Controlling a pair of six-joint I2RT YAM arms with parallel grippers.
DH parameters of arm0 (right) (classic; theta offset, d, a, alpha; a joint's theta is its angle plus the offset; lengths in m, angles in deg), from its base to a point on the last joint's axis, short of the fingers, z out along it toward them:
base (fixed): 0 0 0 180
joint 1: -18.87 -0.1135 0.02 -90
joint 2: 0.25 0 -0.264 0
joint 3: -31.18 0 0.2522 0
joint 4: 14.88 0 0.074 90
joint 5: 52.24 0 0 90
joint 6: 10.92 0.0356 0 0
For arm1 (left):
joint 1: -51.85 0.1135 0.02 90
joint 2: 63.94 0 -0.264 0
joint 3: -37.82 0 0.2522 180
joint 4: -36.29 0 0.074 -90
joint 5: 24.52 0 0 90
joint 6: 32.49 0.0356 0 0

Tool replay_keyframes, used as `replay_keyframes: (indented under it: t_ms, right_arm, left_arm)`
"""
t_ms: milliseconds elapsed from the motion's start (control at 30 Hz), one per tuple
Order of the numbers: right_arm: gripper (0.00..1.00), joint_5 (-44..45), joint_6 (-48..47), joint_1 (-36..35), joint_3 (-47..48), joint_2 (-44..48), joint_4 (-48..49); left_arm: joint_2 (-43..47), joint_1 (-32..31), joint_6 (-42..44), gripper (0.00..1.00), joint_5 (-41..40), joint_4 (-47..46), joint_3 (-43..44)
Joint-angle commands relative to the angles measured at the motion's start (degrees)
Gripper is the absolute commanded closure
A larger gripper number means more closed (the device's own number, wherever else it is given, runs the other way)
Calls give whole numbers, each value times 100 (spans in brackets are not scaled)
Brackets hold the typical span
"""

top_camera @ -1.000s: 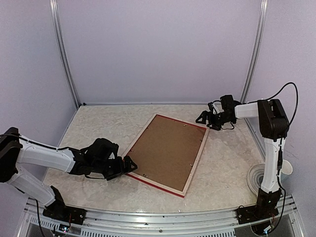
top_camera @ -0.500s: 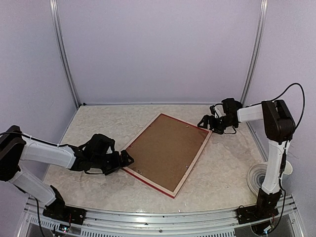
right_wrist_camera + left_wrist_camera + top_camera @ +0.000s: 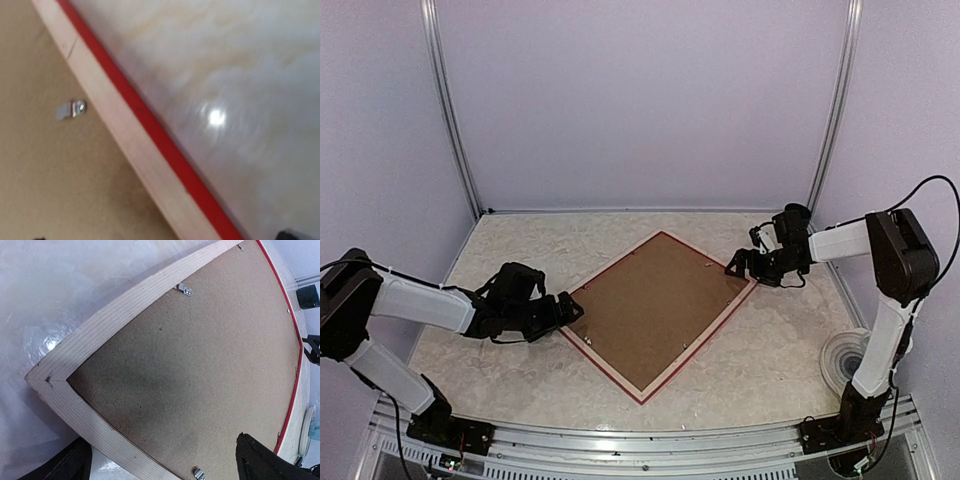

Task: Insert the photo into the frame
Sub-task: Rotate the photo frame at the center of the board.

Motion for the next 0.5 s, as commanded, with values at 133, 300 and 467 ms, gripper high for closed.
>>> replay_keyframes:
  t_ms: [133,300,467]
  right_arm:
    - [1,-324,140,-373,-669,580,-259]
    - [1,-319,139,-481,-929,841,-223]
    - [1,-282,136,-617,-1196,1051,-224]
  left_arm:
    - [-340,347,380,1,181,148,68]
    - [-684,532,513,1,251,39,233]
    - [-980,680,699,1,331,47,483]
